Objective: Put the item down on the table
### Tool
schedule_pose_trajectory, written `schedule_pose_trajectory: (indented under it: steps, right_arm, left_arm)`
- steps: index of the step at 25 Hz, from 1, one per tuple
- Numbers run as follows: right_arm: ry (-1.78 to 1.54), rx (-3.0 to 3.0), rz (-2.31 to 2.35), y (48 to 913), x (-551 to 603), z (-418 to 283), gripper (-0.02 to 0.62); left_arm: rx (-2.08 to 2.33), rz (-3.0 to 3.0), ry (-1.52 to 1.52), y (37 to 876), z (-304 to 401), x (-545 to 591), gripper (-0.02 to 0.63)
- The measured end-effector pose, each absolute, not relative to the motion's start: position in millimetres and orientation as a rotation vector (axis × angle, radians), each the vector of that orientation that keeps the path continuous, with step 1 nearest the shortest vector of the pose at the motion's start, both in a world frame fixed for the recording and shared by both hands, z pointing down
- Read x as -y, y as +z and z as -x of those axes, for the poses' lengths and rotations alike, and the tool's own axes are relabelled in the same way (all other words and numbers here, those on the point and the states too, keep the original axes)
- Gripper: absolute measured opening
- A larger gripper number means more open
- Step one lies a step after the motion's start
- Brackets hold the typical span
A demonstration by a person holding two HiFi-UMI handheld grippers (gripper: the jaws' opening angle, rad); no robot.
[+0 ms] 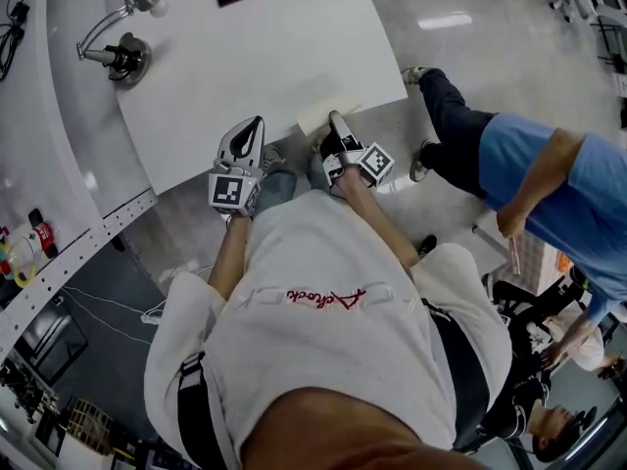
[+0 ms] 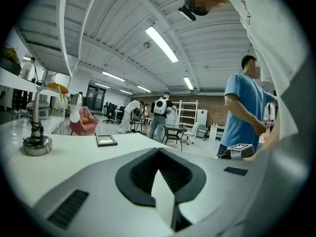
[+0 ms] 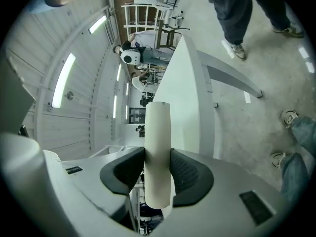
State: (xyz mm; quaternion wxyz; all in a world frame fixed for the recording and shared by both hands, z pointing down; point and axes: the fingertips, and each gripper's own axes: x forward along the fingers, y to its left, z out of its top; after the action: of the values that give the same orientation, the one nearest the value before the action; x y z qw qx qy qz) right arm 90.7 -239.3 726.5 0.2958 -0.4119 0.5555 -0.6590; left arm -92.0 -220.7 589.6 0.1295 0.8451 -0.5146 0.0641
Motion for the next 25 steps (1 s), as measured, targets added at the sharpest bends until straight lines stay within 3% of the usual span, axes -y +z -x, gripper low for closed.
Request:
schedule_pose_trajectory:
  steps: [18,25]
  right_arm:
    - [-1.755,-1.410,1.168,740,321,-54,0.187]
    - [-1.763,-1.413,1.246,745,334,-51,0.149]
  left_arm:
    - [1.533,-2.417,0.156,591,110,218,0.017]
    - [1.537,-2.412,0.151,591,111,220,0.017]
